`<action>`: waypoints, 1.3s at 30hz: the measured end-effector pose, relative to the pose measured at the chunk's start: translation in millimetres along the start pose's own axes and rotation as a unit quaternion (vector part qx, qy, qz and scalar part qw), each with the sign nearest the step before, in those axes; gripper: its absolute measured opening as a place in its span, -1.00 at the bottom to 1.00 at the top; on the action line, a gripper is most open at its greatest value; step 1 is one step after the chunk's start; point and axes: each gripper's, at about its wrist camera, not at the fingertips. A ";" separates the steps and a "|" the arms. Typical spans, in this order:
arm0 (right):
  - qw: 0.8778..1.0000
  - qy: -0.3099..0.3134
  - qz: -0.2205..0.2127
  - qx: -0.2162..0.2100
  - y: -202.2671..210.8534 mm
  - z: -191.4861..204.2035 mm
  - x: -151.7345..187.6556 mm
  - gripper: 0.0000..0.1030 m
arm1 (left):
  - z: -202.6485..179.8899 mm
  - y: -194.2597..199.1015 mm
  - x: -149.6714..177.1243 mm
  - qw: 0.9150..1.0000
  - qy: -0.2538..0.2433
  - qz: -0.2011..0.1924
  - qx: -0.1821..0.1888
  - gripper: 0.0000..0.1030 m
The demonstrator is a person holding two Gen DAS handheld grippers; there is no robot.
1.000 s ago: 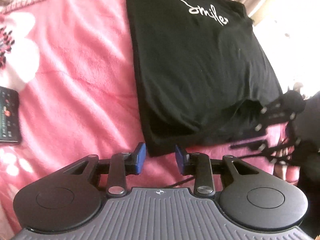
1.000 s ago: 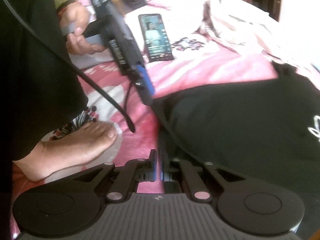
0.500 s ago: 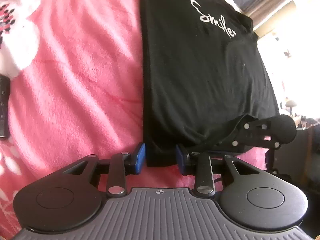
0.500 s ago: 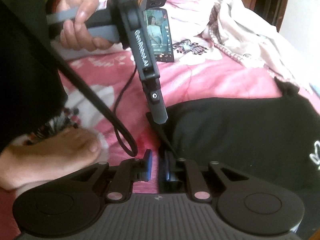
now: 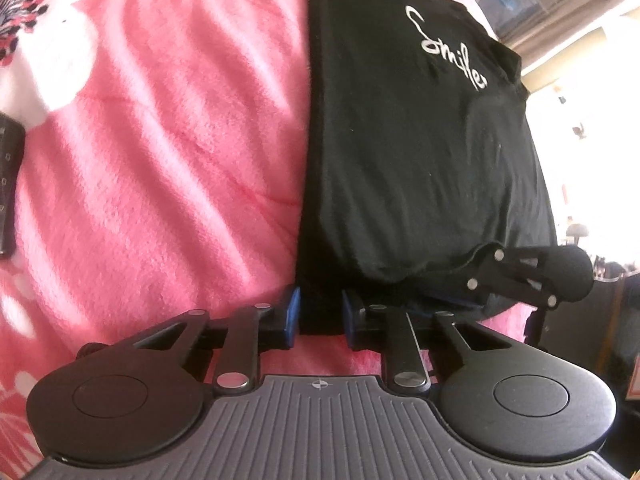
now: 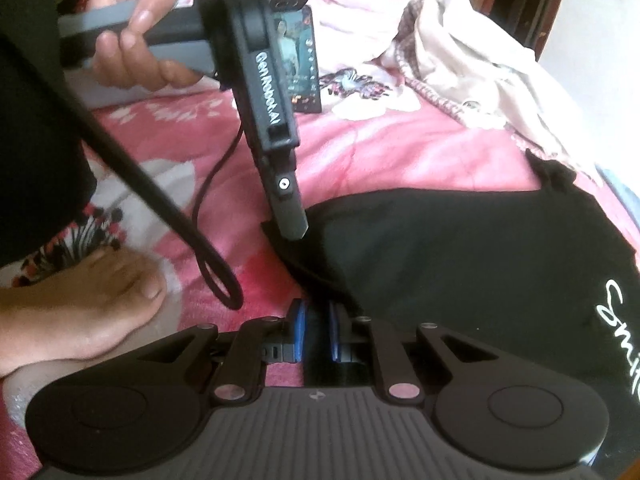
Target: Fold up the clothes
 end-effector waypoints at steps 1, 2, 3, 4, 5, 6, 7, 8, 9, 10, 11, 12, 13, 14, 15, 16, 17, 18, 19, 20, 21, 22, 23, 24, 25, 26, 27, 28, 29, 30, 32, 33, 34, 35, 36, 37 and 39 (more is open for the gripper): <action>1.000 0.003 0.001 -0.001 -0.9 0.7 0.1 -0.73 | 0.3 0.1 0.0 1.000 0.002 -0.003 -0.003 -0.81; 1.000 0.002 0.000 0.002 -1.4 1.0 0.1 -0.77 | 0.2 1.2 0.7 1.000 0.004 -0.010 -0.008 -0.89; 1.000 0.001 -0.001 0.006 -1.8 1.1 0.0 -0.94 | -0.2 3.0 1.7 1.000 0.006 -0.020 -0.013 -0.92; 1.000 -0.001 -0.002 0.006 -1.6 0.8 -0.5 -0.99 | -1.8 5.1 3.2 0.999 0.007 -0.026 -0.019 -0.94; 1.000 -0.004 -0.006 -0.002 0.9 -0.3 -1.2 -0.99 | -4.4 7.4 4.9 0.999 0.005 -0.031 -0.024 -0.95; 1.000 -0.012 -0.012 -0.019 4.2 -2.3 -2.2 -1.00 | -6.7 10.0 6.3 0.999 0.002 -0.033 -0.028 -0.96; 0.999 -0.018 -0.016 -0.035 7.1 -3.7 -3.3 -1.00 | -8.6 12.7 7.1 0.999 -0.001 -0.033 -0.029 -0.96; 0.998 -0.023 -0.020 -0.049 9.8 -4.5 -4.5 -1.00 | -10.2 15.2 7.8 0.999 -0.004 -0.032 -0.029 -0.96; 0.997 -0.028 -0.024 -0.062 12.6 -5.4 -5.7 -1.00 | -11.1 16.9 8.0 0.999 -0.006 -0.030 -0.031 -0.97; 0.997 -0.031 -0.027 -0.071 14.2 -6.1 -6.5 -1.00 | -11.6 18.2 7.8 0.999 -0.009 -0.027 -0.034 -0.97; 0.995 -0.042 -0.028 -0.080 14.0 -8.6 -6.1 -1.00 | -12.0 18.9 7.7 0.999 -0.011 -0.025 -0.039 -0.97; 0.994 -0.055 -0.030 -0.091 13.3 -12.0 -5.4 -1.00 | -12.2 19.3 7.5 0.999 -0.014 -0.025 -0.045 -0.97; 0.992 -0.073 -0.031 -0.100 11.9 -16.5 -4.1 -0.99 | -12.6 19.6 7.1 0.998 -0.018 -0.024 -0.050 -0.97; 0.989 -0.090 -0.034 -0.108 10.4 -20.6 -2.3 -0.99 | -13.0 19.0 6.7 0.998 -0.020 -0.023 -0.055 -0.97; 0.987 -0.105 -0.036 -0.116 9.0 -24.3 -0.4 -0.99 | -13.4 18.1 6.2 0.998 -0.023 -0.024 -0.061 -0.97; 0.984 -0.120 -0.038 -0.124 7.7 -27.9 1.5 -0.99 | -13.8 17.1 5.8 0.997 -0.025 -0.024 -0.067 -0.97; 0.982 -0.131 -0.037 -0.130 4.8 -29.0 3.4 -0.99 | -14.6 15.0 6.4 0.996 -0.033 -0.024 -0.075 -0.97; 0.980 -0.139 -0.035 -0.136 1.1 -29.0 5.2 -0.99 | -15.7 12.0 7.6 0.995 -0.044 -0.025 -0.084 -0.97; 0.978 -0.148 -0.033 -0.141 -2.6 -28.9 7.1 -0.99 | -16.8 9.0 8.9 0.994 -0.055 -0.025 -0.094 -0.97; 0.976 -0.156 -0.031 -0.147 -6.3 -28.8 8.9 -0.99 | -19.2 6.1 10.6 0.992 -0.067 -0.026 -0.103 -0.97; 0.977 -0.154 -0.027 -0.146 -8.7 -25.7 11.1 -0.99 | -22.5 3.2 12.8 0.990 -0.080 -0.027 -0.111 -0.97; 0.979 -0.147 -0.025 -0.140 -9.6 -21.8 11.2 -0.99 | -26.6 0.6 14.9 0.988 -0.096 -0.027 -0.120 -0.97; 0.981 -0.139 -0.024 -0.135 -10.2 -18.2 10.4 -0.99 | -30.8 -1.6 17.1 0.985 -0.115 -0.028 -0.128 -0.96; 0.983 -0.130 -0.023 -0.131 -9.7 -15.8 8.9 -0.99 | -34.8 -3.7 20.4 0.980 -0.137 -0.031 -0.138 -0.95; 0.984 -0.121 -0.022 -0.127 -8.9 -14.0 7.1 -0.98 | -39.0 -6.1 24.8 0.975 -0.160 -0.034 -0.149 -0.94; 0.986 -0.113 -0.021 -0.123 -8.0 -12.2 5.3 -0.98 | -43.2 -8.5 29.2 0.970 -0.181 -0.038 -0.158 -0.93; 0.987 -0.106 -0.019 -0.121 -5.8 -10.4 3.8 -0.95 | -47.2 -10.7 33.5 0.964 -0.201 -0.042 -0.167 -0.93; 0.986 -0.106 -0.019 -0.124 -1.7 -10.0 3.7 -0.95 | -51.2 -13.0 37.8 0.958 -0.221 -0.046 -0.176 -0.93; 0.985 -0.108 -0.020 -0.129 3.1 -10.3 4.2 -0.94 | -53.6 -14.5 40.9 0.954 -0.234 -0.048 -0.182 -0.93; 0.984 -0.111 -0.021 -0.135 7.8 -10.6 4.7 -0.94 | -54.9 -15.5 43.1 0.951 -0.243 -0.051 -0.185 -0.93; 0.982 -0.129 -0.028 -0.138 21.2 -16.2 11.2 -0.93 | -56.8 -17.1 46.3 0.946 -0.256 -0.054 -0.189 -0.92; 0.980 -0.140 -0.030 -0.135 28.9 -20.5 16.0 -0.93 | -56.8 -17.5 46.4 0.946 -0.257 -0.054 -0.189 -0.91; 0.979 -0.154 -0.029 -0.127 36.7 -26.7 22.3 -0.93 | -57.2 -17.8 46.2 0.946 -0.258 -0.053 -0.189 -0.90; 0.978 -0.170 -0.027 -0.118 44.5 -33.7 29.3 -0.93 | -57.6 -17.8 45.6 0.946 -0.258 -0.052 -0.189 -0.90; 0.976 -0.186 -0.025 -0.108 52.3 -40.7 36.3 -0.93 | -58.0 -17.7 44.7 0.947 -0.257 -0.050 -0.188 -0.89; 0.972 -0.210 -0.024 -0.097 60.4 -49.8 45.8 -0.93 | -58.5 -17.2 44.0 0.947 -0.256 -0.048 -0.186 -0.88; 0.960 -0.268 -0.021 -0.074 76.8 -70.0 67.3 -0.93 | -59.9 -14.5 43.0 0.947 -0.258 -0.046 -0.184 -0.83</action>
Point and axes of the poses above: each gripper's, at about its wrist camera, not at the fingertips, and y roughly against the way its jaws point, z to its left, x to its underside, and after that the axes turned 15 degrees about y, right-handed
